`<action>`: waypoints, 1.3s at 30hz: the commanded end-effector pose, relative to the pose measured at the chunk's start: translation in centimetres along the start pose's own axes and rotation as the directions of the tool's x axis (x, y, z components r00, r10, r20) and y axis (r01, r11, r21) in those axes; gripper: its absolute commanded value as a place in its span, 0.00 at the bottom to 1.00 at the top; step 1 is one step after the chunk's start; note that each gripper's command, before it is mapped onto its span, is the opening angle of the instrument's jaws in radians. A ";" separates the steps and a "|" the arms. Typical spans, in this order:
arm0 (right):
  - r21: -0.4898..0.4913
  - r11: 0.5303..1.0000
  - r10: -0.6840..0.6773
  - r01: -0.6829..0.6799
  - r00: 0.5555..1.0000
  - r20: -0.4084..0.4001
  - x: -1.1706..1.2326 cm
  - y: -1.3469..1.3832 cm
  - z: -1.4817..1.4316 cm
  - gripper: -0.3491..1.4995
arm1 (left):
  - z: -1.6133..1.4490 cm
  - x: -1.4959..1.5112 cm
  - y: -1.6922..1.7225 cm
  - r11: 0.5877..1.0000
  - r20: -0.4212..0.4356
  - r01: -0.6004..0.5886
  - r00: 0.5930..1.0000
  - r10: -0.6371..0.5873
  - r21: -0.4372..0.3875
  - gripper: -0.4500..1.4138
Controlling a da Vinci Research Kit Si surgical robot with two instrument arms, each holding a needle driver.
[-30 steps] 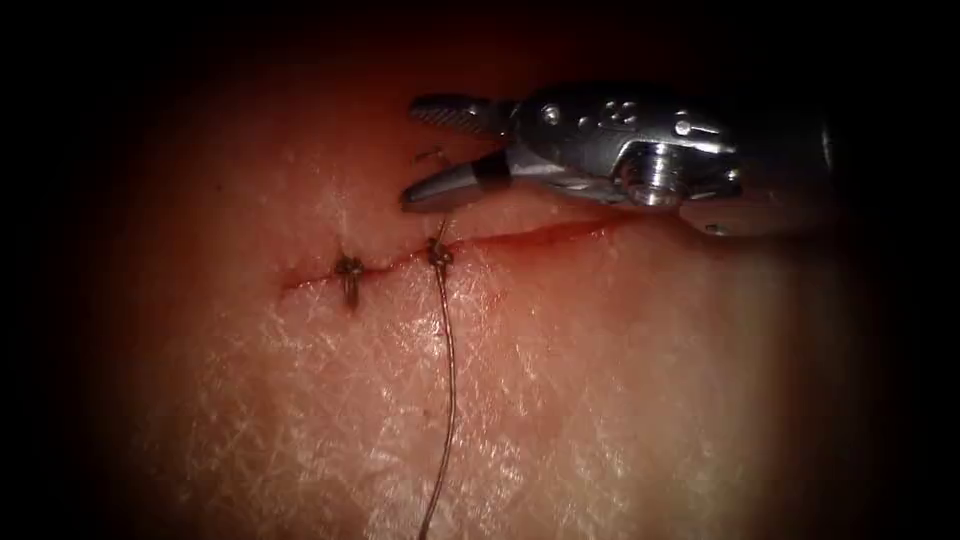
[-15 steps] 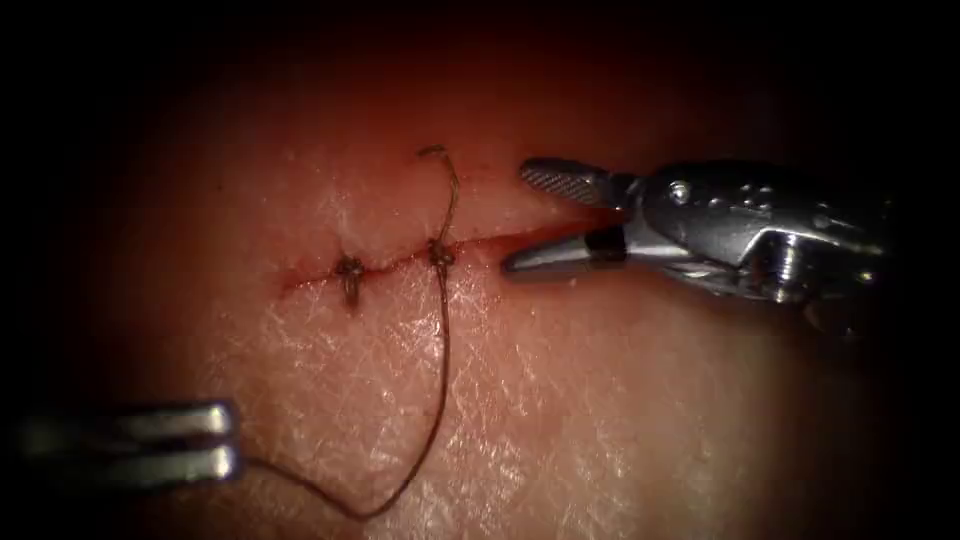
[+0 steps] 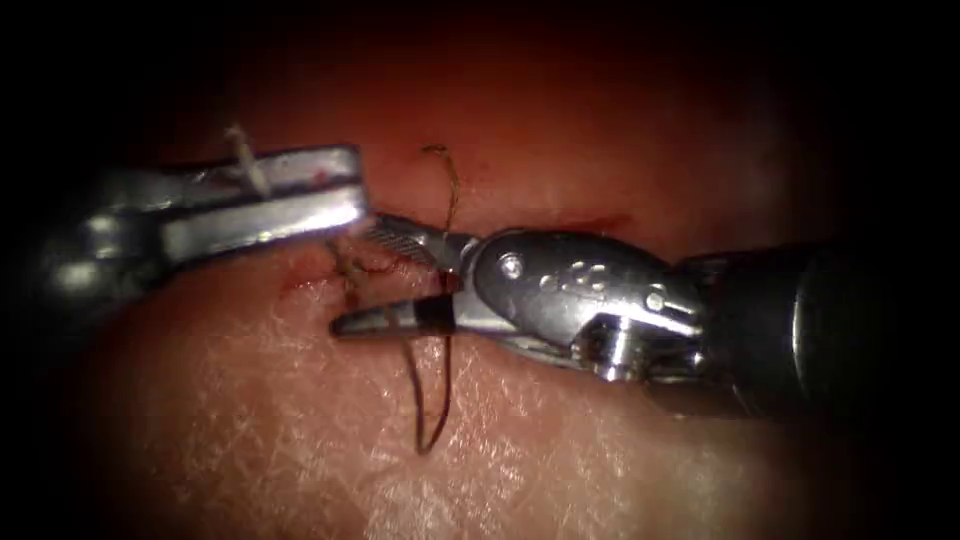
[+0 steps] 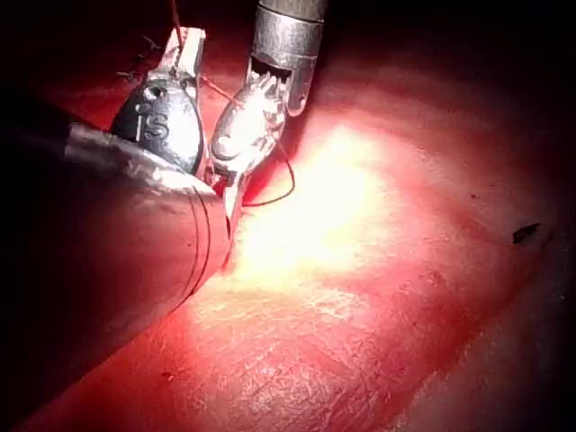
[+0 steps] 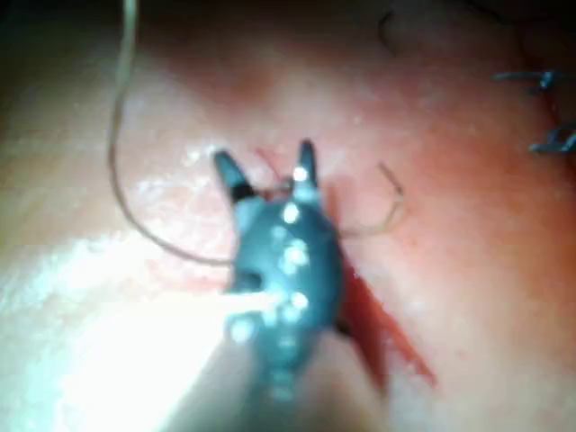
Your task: Wound Closure
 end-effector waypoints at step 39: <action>-0.008 0.978 0.186 -0.210 0.885 -0.427 0.12 -0.06 -0.36 0.55 | -0.26 -2.21 -0.41 0.998 0.031 0.007 0.999 -0.009 0.063 0.00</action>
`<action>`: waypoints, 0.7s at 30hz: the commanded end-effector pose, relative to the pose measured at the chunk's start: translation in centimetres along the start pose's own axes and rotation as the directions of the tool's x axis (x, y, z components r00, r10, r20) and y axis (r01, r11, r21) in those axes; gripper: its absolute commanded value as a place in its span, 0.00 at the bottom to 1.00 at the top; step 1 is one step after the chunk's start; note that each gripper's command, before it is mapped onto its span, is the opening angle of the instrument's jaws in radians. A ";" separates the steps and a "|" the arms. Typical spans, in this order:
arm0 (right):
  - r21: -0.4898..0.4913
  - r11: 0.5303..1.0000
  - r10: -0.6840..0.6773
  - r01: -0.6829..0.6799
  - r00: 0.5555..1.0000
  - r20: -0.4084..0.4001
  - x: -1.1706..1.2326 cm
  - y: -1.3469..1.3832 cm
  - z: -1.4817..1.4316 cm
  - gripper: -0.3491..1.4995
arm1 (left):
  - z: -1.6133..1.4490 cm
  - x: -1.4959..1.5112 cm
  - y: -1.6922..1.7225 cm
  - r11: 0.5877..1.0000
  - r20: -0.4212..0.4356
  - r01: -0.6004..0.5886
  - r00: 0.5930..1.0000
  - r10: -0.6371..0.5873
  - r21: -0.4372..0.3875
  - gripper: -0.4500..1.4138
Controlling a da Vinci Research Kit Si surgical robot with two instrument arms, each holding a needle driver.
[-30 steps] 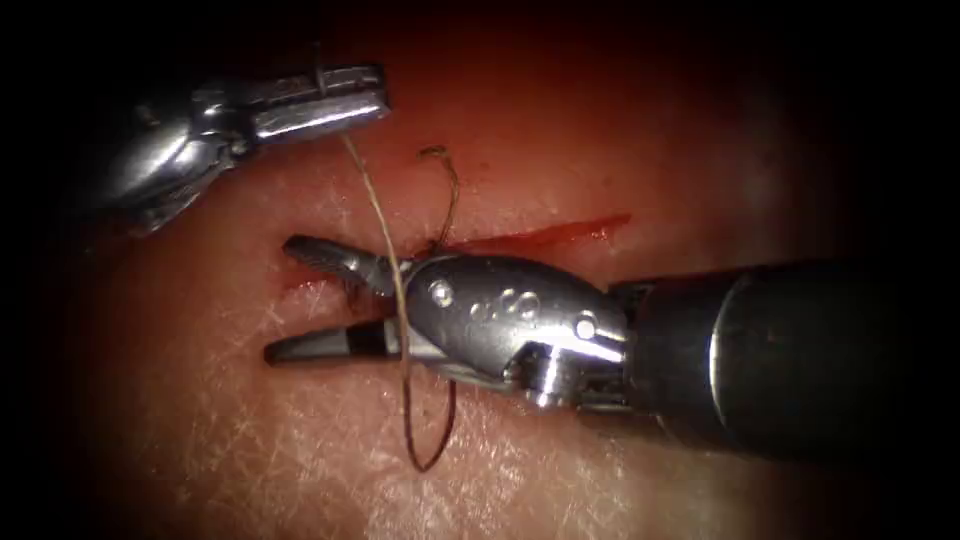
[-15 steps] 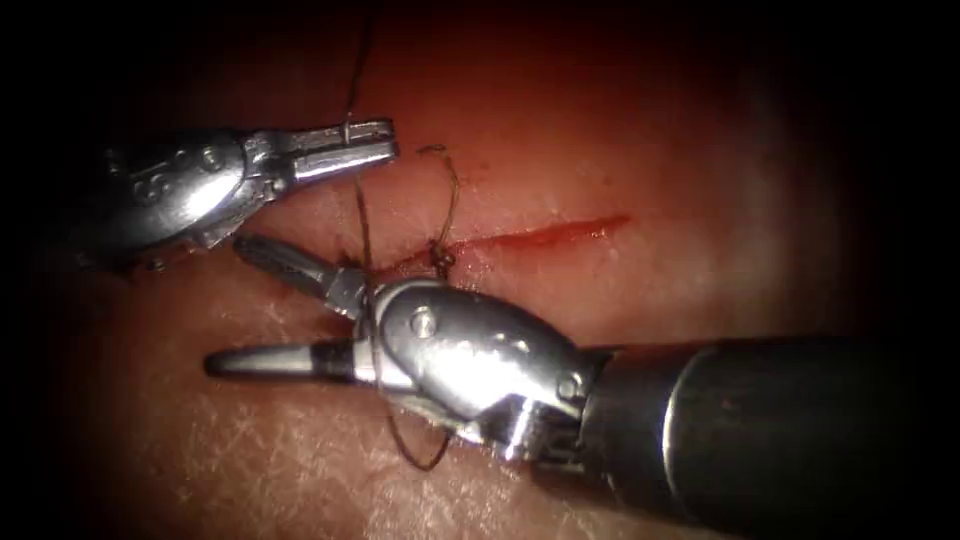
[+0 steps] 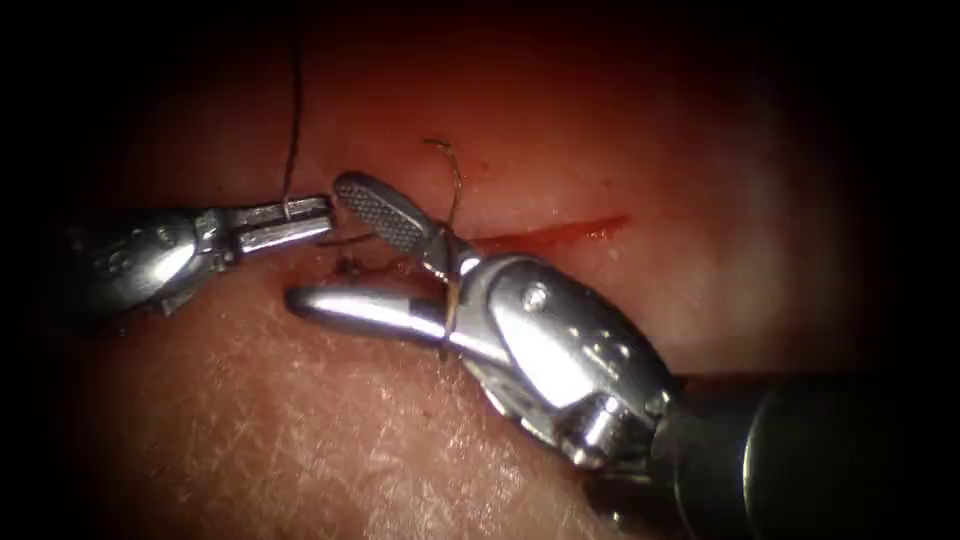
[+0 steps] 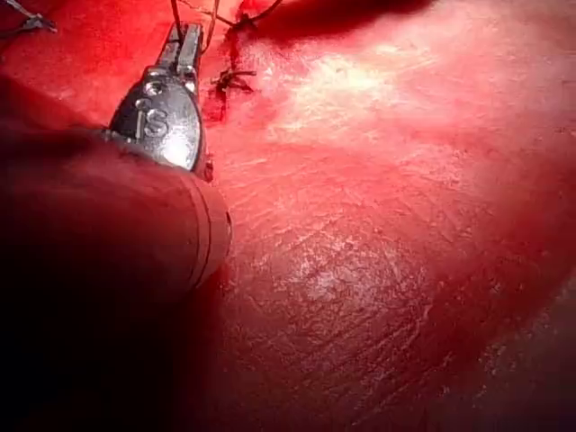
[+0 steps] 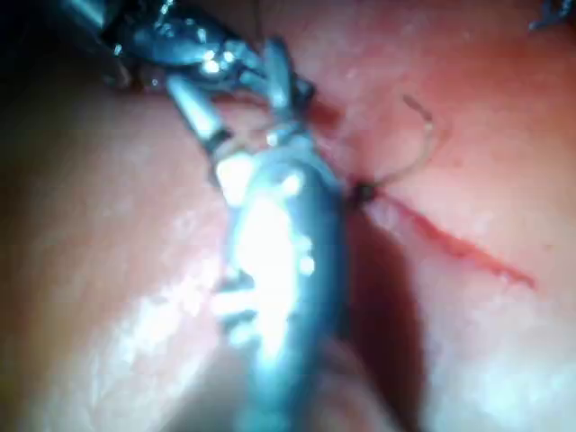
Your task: Wound Closure
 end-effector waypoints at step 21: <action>-0.395 0.919 0.043 -0.014 0.997 0.065 -0.32 0.33 -0.02 0.56 | 0.34 -0.10 0.29 1.000 -0.012 -0.010 1.000 0.010 -0.024 0.00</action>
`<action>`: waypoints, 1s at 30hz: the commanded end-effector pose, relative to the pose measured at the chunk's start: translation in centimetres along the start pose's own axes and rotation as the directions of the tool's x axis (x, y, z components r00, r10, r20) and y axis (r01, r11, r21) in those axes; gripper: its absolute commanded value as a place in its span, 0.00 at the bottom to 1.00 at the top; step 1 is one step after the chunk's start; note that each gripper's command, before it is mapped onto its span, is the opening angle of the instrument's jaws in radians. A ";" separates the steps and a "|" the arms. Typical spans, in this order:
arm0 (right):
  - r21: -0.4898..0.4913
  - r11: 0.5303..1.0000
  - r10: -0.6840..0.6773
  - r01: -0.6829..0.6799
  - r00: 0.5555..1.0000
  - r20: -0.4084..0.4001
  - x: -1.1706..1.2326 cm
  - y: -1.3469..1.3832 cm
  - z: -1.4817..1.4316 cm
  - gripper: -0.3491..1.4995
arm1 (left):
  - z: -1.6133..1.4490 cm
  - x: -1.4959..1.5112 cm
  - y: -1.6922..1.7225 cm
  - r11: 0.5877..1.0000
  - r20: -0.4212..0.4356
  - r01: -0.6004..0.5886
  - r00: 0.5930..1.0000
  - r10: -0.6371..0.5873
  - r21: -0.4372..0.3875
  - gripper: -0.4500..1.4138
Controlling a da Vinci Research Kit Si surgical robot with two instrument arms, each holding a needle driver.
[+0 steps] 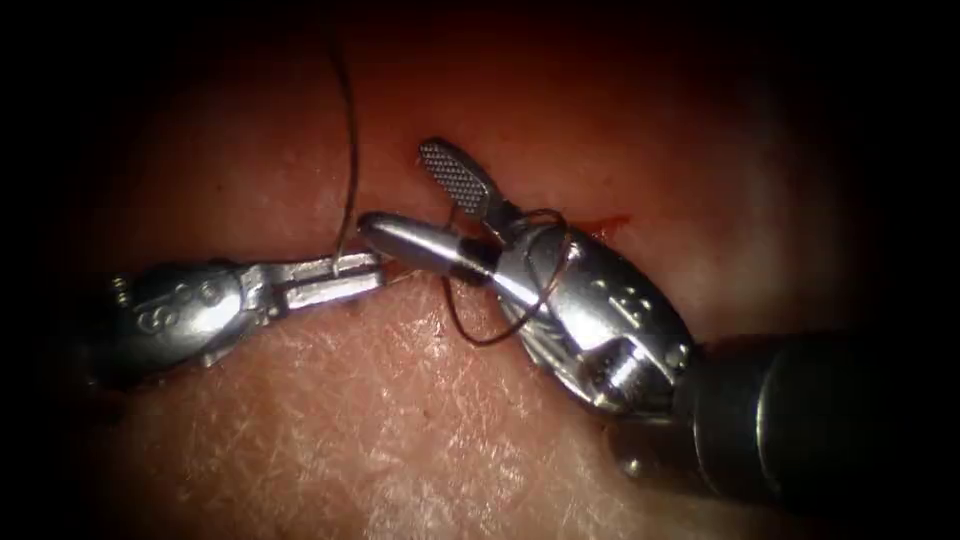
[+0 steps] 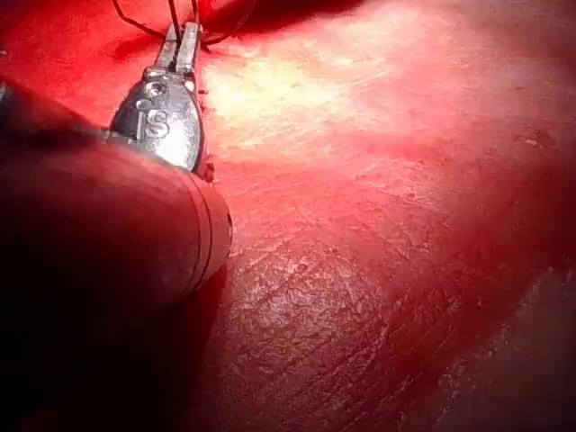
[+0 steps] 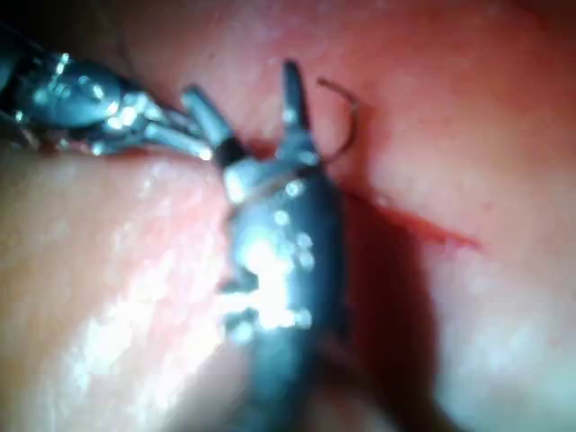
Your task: Wound Closure
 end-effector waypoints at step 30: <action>-0.156 0.970 -0.172 0.188 0.979 0.110 -0.38 0.38 0.31 0.61 | 0.18 -0.13 -0.10 1.000 0.011 -0.001 1.000 0.001 0.003 0.00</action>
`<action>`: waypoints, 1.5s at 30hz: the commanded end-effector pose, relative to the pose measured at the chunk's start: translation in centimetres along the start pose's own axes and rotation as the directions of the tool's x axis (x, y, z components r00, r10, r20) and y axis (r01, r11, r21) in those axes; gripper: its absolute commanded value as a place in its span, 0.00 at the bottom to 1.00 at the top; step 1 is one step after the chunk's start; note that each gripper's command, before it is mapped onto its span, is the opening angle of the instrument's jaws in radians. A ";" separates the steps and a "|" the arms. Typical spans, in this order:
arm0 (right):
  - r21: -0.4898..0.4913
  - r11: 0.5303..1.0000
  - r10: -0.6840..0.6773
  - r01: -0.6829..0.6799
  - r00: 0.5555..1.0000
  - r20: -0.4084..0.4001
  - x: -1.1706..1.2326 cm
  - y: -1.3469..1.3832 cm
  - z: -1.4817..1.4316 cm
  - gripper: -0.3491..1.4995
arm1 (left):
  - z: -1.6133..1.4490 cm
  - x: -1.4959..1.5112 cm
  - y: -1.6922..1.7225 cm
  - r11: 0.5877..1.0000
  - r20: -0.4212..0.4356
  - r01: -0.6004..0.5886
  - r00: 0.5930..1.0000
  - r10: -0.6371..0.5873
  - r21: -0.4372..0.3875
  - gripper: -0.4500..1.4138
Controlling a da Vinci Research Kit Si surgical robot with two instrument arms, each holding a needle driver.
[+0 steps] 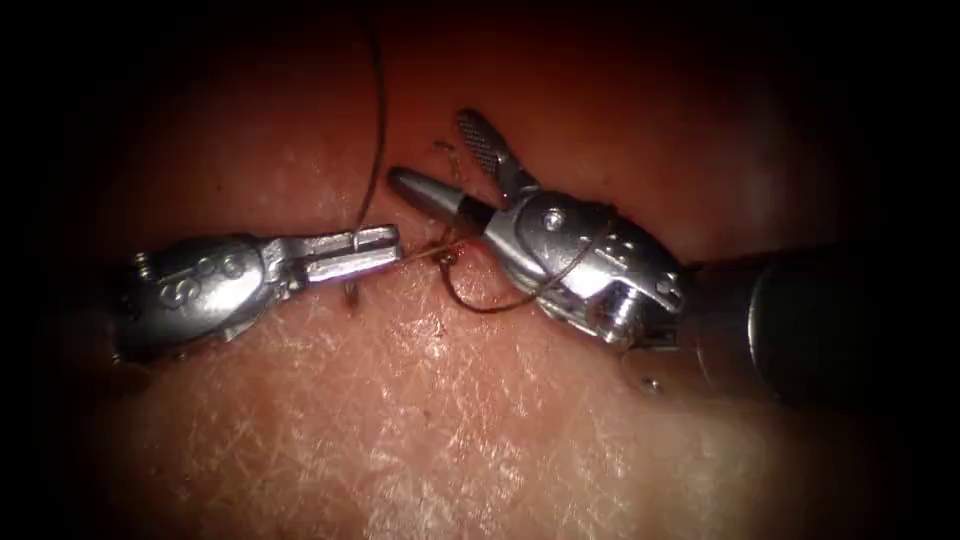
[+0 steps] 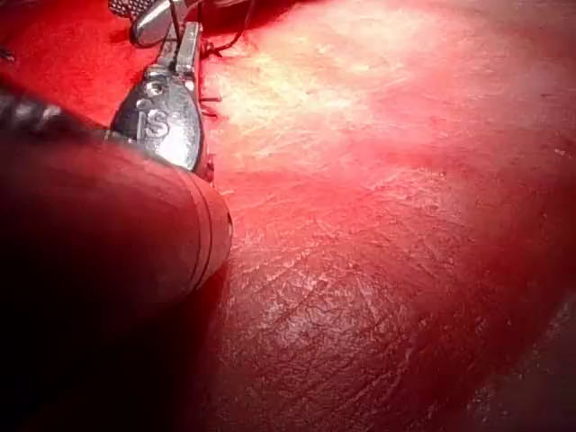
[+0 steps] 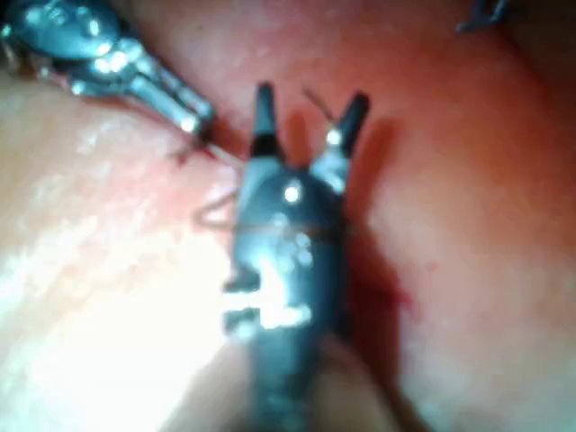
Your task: Wound Closure
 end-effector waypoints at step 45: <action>0.177 0.981 -0.096 0.081 0.992 0.082 -0.50 -0.65 -1.08 0.00 | 0.13 0.06 -2.48 0.988 0.072 0.082 0.993 -0.092 0.131 0.00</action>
